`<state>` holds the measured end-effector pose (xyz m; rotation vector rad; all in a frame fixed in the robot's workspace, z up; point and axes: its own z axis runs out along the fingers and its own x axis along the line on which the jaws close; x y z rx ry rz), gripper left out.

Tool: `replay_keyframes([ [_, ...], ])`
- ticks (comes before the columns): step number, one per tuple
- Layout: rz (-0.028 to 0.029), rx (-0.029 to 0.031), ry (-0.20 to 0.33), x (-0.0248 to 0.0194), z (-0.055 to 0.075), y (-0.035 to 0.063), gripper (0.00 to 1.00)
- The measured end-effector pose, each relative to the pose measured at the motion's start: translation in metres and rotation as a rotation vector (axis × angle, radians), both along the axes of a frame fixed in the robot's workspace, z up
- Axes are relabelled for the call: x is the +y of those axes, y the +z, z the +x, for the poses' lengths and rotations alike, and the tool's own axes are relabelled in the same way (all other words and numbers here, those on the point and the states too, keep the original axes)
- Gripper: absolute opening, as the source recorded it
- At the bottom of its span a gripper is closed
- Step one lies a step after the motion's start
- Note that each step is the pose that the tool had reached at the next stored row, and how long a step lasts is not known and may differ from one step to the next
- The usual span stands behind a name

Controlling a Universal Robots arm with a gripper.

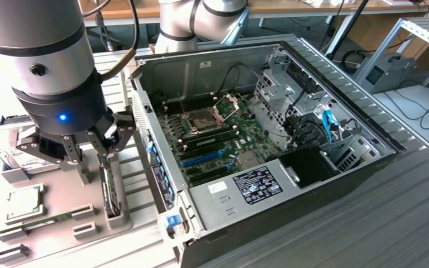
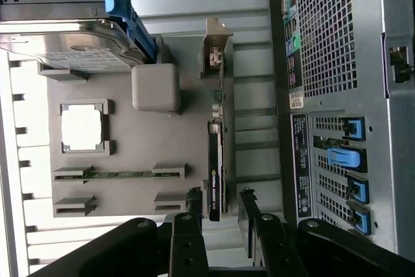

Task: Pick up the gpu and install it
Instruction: 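Pick up the gpu and move the gpu toward the slot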

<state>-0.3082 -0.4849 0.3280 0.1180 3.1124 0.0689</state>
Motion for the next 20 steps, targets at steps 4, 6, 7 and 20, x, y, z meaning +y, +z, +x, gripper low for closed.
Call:
replay_keyframes([
  [4, -0.0001, 0.0000, 0.000, 0.0000, 0.0000, -0.0015, 0.36],
  [6, 0.0000, 0.0000, 0.000, 0.0000, 0.0000, -0.0023, 0.36],
  [7, -0.0001, 0.0000, 0.000, 0.0000, 0.0000, -0.0027, 0.36],
  [20, 0.0000, 0.0000, 0.000, 0.0004, 0.0000, -0.0098, 0.36],
])
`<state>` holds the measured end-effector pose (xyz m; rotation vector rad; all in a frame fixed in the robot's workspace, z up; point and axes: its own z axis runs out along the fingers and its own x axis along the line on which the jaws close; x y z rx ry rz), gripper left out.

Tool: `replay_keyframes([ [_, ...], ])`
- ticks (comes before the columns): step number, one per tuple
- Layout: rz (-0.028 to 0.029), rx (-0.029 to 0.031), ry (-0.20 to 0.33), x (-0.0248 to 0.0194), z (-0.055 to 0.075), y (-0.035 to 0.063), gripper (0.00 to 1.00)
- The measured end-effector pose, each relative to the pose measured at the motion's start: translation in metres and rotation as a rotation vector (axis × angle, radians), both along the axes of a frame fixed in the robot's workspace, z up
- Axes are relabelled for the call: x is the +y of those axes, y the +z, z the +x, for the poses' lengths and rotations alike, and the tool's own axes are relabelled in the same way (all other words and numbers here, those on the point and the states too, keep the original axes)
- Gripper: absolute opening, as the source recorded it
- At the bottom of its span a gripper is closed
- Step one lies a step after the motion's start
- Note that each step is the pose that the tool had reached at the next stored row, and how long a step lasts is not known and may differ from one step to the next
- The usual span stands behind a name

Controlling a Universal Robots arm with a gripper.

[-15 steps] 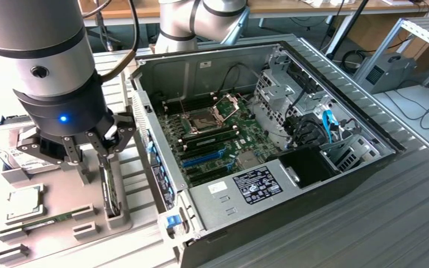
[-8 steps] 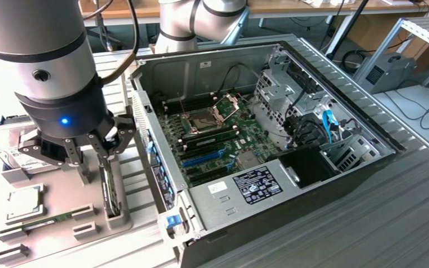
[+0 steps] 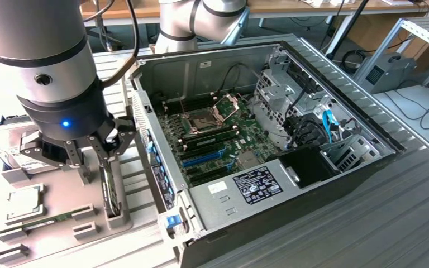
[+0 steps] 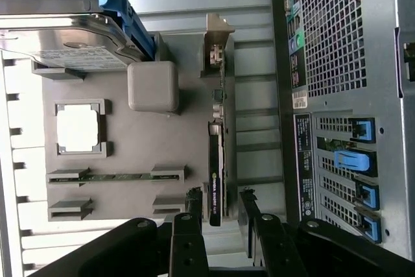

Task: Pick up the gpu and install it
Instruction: 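Pick up the gpu and move the gpu toward the slot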

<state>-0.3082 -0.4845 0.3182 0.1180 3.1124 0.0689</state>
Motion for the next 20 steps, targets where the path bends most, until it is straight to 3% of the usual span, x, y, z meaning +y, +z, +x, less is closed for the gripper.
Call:
replay_keyframes([
  [20, 0.0000, 0.0001, 0.000, 0.0001, 0.0000, -0.0080, 0.36],
])
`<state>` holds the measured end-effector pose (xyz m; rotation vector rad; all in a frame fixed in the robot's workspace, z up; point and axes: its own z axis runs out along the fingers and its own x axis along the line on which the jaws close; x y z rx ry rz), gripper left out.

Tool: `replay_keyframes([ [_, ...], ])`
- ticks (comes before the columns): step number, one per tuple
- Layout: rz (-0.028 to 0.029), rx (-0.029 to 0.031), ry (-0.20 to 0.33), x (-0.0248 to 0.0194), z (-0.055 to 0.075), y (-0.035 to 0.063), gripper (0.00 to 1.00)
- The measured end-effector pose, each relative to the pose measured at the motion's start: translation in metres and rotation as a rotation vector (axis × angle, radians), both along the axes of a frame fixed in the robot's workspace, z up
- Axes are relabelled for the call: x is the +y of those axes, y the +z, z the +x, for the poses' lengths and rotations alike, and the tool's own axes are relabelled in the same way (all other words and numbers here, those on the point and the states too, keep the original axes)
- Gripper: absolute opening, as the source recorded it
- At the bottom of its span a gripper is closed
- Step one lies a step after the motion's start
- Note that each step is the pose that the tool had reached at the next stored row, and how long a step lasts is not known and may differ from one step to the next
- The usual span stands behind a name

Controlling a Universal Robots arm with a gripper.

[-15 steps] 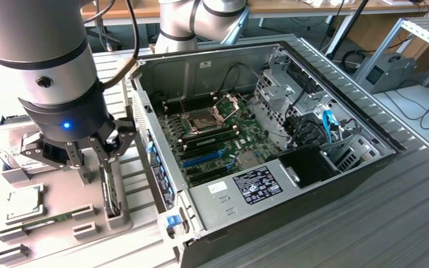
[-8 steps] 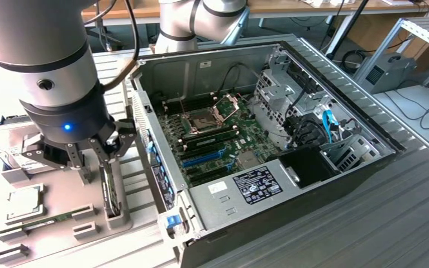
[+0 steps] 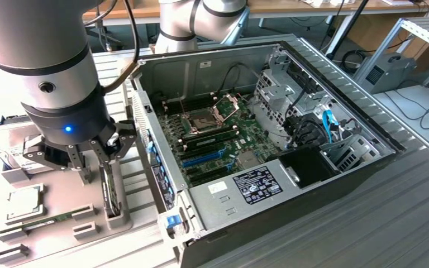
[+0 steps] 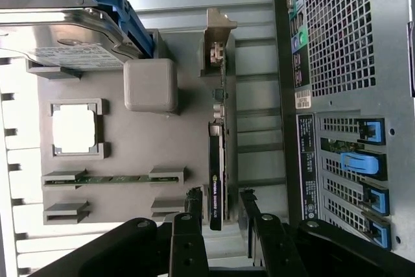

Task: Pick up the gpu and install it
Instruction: 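Pick up the gpu and move the gpu toward the slot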

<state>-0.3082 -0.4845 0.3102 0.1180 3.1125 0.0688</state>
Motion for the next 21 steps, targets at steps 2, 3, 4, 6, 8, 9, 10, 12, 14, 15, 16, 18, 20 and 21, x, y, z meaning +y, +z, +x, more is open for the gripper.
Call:
replay_keyframes([
  [2, -0.0001, 0.0000, 0.000, 0.0000, 0.0000, -0.0008, 0.36],
  [3, -0.0001, 0.0000, 0.000, 0.0000, 0.0000, -0.0011, 0.36],
  [4, 0.0000, 0.0000, 0.000, 0.0000, 0.0000, -0.0015, 0.36],
  [6, 0.0001, -0.0001, 0.000, 0.0000, 0.0000, -0.0024, 0.36],
  [8, 0.0000, 0.0000, 0.000, 0.0000, 0.0000, -0.0032, 0.36],
  [9, 0.0000, 0.0000, 0.000, 0.0000, 0.0000, -0.0036, 0.36],
  [10, 0.0000, 0.0000, 0.000, 0.0000, 0.0000, -0.0040, 0.36],
  [12, 0.0000, -0.0001, 0.000, 0.0000, 0.0000, -0.0048, 0.36],
  [14, 0.0000, -0.0001, 0.000, 0.0000, 0.0000, -0.0056, 0.36],
  [15, 0.0000, 0.0000, 0.000, 0.0000, 0.0000, -0.0059, 0.36],
  [16, 0.0000, 0.0000, 0.000, 0.0000, 0.0000, -0.0064, 0.36],
  [18, 0.0000, 0.0000, 0.000, 0.0000, 0.0000, -0.0074, 0.36],
  [20, 0.0000, 0.0000, 0.000, 0.0000, 0.0000, -0.0082, 0.36],
  [21, 0.0000, 0.0000, 0.000, 0.0000, 0.0000, -0.0086, 0.36],
])
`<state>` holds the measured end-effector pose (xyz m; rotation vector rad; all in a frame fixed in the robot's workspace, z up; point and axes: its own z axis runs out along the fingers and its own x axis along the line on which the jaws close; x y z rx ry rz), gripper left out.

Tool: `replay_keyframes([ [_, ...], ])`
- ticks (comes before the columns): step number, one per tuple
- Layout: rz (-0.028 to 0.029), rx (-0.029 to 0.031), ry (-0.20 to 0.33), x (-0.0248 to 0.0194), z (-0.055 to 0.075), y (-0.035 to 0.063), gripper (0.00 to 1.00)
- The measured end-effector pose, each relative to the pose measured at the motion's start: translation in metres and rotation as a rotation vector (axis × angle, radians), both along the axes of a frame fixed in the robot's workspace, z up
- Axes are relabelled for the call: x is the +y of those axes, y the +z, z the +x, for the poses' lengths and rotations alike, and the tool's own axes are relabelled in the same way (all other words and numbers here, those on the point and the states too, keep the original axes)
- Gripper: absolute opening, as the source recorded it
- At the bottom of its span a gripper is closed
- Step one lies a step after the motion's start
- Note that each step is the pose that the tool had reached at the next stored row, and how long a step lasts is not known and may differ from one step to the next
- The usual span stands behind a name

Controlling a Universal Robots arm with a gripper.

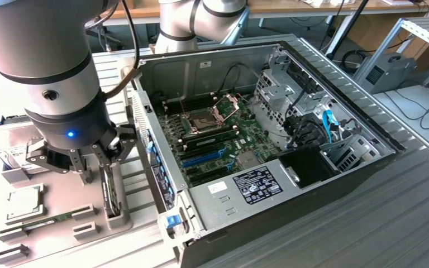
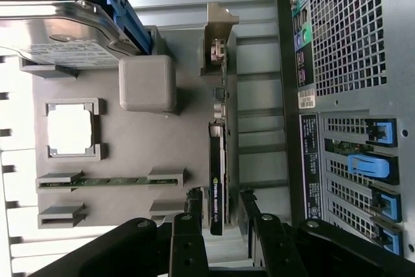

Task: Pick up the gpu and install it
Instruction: 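Pick up the gpu and move the gpu toward the slot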

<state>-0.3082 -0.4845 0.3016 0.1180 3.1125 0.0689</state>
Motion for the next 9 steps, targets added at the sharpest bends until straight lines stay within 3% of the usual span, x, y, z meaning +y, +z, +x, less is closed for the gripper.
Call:
replay_keyframes([
  [9, -0.0001, -0.0001, 0.000, 0.0000, 0.0000, -0.0043, 0.36],
])
